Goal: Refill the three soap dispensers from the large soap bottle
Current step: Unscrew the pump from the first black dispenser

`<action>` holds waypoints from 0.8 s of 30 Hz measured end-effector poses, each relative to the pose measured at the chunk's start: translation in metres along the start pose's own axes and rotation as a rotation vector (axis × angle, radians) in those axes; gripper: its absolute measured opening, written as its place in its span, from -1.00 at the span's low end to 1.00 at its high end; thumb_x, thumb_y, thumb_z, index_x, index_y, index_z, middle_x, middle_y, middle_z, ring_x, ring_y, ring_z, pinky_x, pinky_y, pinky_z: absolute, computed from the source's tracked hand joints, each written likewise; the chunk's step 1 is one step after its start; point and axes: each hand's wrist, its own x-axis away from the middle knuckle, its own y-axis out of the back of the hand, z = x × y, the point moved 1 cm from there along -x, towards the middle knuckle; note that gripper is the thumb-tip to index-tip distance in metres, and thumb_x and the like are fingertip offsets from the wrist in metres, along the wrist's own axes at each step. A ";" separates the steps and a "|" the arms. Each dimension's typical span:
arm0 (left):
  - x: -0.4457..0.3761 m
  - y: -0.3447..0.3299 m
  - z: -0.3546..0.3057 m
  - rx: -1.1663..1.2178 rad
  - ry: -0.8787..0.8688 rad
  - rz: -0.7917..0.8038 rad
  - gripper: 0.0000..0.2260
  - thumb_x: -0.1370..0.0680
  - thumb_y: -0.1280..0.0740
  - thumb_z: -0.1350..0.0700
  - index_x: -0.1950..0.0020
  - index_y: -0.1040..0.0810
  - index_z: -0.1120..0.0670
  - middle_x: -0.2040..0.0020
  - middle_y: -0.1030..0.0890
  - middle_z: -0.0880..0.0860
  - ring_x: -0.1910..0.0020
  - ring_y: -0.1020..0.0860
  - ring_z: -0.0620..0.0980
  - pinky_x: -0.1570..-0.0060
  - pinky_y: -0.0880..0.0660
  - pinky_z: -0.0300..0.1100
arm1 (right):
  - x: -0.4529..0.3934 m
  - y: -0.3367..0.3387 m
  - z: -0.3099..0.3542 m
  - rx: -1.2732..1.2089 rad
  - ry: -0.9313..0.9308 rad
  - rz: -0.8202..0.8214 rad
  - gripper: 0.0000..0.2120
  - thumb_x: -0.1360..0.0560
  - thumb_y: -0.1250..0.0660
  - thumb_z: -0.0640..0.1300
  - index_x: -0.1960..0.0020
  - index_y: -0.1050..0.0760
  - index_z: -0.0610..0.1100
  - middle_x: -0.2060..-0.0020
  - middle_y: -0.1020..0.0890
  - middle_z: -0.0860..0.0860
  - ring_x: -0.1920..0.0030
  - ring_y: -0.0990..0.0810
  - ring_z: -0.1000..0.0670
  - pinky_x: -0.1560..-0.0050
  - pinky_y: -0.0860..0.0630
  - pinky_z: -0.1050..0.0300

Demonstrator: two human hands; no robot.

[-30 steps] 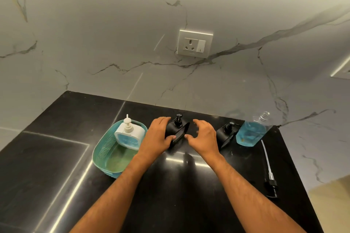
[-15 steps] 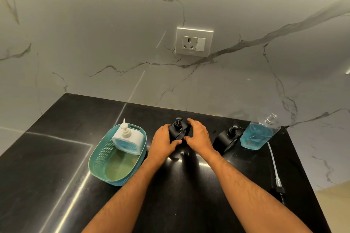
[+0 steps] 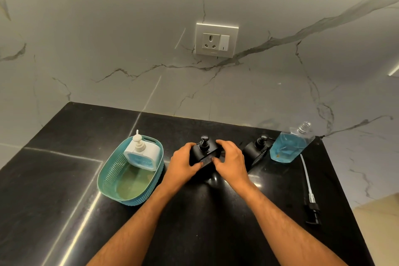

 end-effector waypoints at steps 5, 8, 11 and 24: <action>0.017 0.001 -0.013 0.000 -0.087 0.058 -0.54 -0.43 -0.55 0.12 -0.30 -0.55 0.03 -0.13 -0.65 -0.08 -0.10 -0.61 -0.14 -0.10 -0.50 -0.30 | 0.031 0.016 -0.002 -0.019 0.000 -0.043 -0.44 -0.41 -0.56 -0.25 -0.38 -0.53 -0.17 -0.21 -0.60 -0.01 -0.21 -0.60 0.03 -0.29 -0.56 0.05; 0.033 -0.007 -0.018 -0.016 -0.134 0.125 -0.53 -0.44 -0.55 0.14 -0.33 -0.54 0.08 -0.16 -0.66 -0.01 -0.13 -0.62 -0.05 -0.16 -0.54 -0.12 | 0.061 0.024 -0.008 -0.017 -0.033 -0.078 -0.44 -0.38 -0.57 -0.27 -0.36 -0.55 -0.16 -0.19 -0.61 0.01 -0.18 -0.61 0.04 -0.24 -0.59 0.04; 0.046 -0.014 -0.021 -0.037 -0.181 0.186 -0.53 -0.45 -0.53 0.17 -0.34 -0.53 0.09 -0.16 -0.66 0.01 -0.13 -0.61 -0.04 -0.17 -0.53 -0.08 | 0.087 0.029 -0.016 -0.015 -0.062 -0.116 -0.45 -0.36 -0.59 -0.26 -0.33 -0.57 -0.15 -0.15 -0.63 0.03 -0.13 -0.63 0.04 -0.21 -0.60 0.06; 0.079 -0.032 -0.032 -0.011 -0.259 0.300 -0.53 -0.46 -0.54 0.20 -0.35 -0.54 0.10 -0.21 -0.65 -0.01 -0.17 -0.60 -0.07 -0.21 -0.52 -0.09 | 0.137 0.040 -0.024 0.049 -0.063 -0.174 -0.47 -0.31 -0.50 0.13 -0.23 -0.52 0.01 -0.10 -0.56 0.14 -0.13 -0.52 0.12 -0.16 -0.50 0.21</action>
